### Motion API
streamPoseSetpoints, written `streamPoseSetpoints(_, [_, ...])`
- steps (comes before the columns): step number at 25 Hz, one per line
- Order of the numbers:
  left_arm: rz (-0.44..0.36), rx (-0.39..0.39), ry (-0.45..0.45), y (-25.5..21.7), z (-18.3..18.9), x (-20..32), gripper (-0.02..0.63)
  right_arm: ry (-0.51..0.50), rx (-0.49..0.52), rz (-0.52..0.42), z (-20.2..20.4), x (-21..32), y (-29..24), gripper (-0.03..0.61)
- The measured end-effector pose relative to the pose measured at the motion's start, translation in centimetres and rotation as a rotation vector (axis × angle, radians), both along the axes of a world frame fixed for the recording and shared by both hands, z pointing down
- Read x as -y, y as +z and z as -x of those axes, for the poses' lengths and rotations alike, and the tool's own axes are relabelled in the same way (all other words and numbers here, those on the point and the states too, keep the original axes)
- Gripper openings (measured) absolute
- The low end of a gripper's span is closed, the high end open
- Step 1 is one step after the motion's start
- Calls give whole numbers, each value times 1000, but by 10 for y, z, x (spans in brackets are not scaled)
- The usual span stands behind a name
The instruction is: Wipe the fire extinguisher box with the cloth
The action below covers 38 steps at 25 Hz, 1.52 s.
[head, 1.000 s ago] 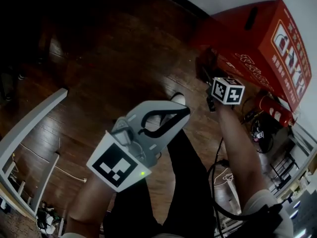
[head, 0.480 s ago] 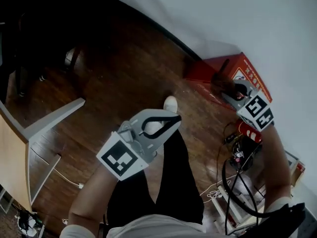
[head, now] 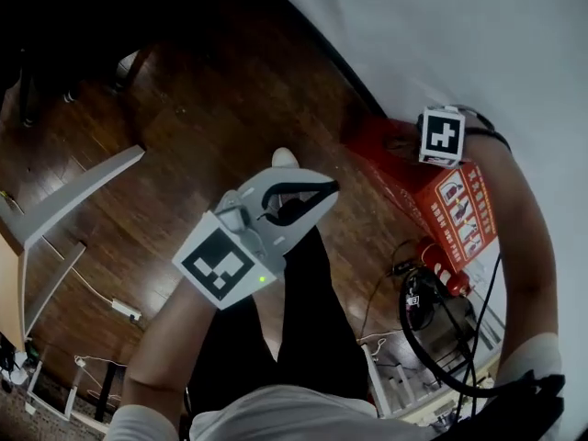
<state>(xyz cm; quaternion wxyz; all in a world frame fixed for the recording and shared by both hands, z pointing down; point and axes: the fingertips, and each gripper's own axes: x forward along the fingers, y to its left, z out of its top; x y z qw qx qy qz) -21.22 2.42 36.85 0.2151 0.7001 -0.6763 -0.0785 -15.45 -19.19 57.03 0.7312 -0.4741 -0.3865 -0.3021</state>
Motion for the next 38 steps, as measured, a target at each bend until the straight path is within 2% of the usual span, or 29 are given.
streamPoseSetpoints(3, [14, -34, -77, 12, 35, 2, -2, -82, -150, -96, -8, 25, 40, 123])
streamPoseSetpoints(6, [49, -42, -126, 33, 57, -3, -2, -109, -184, -72, -10, 20, 93, 123])
streamPoseSetpoints(12, [127, -100, -251, 100, 93, -22, -2, -190, -245, -187, -13, 32, 195, 123])
streamPoseSetpoints(15, [156, -91, -262, 130, 86, -37, -2, -190, -283, -230, -37, 23, 243, 123])
streamPoseSetpoints(19, [200, -131, -284, 168, 69, -56, -2, -195, -298, -317, -57, 21, 296, 123])
streamPoseSetpoints(22, [194, -154, -292, 188, 63, -62, -2, -222, -256, -355, -50, 24, 326, 123])
streamPoseSetpoints(24, [187, -163, -290, 197, 55, -65, -2, -213, -194, -315, -41, 12, 340, 123])
streamPoseSetpoints(27, [168, -169, -294, 197, 49, -68, -2, -136, -98, -234, -12, -18, 336, 123])
streamPoseSetpoints(31, [124, -125, -264, 160, 51, -70, -2, -71, 32, -191, 42, -51, 285, 123])
streamPoseSetpoints(35, [97, -29, -182, 96, 38, -81, -2, -57, 217, -148, 89, -89, 188, 123])
streamPoseSetpoints(38, [62, 21, -102, 34, 9, -90, -2, 48, 367, -99, 99, -121, 86, 123])
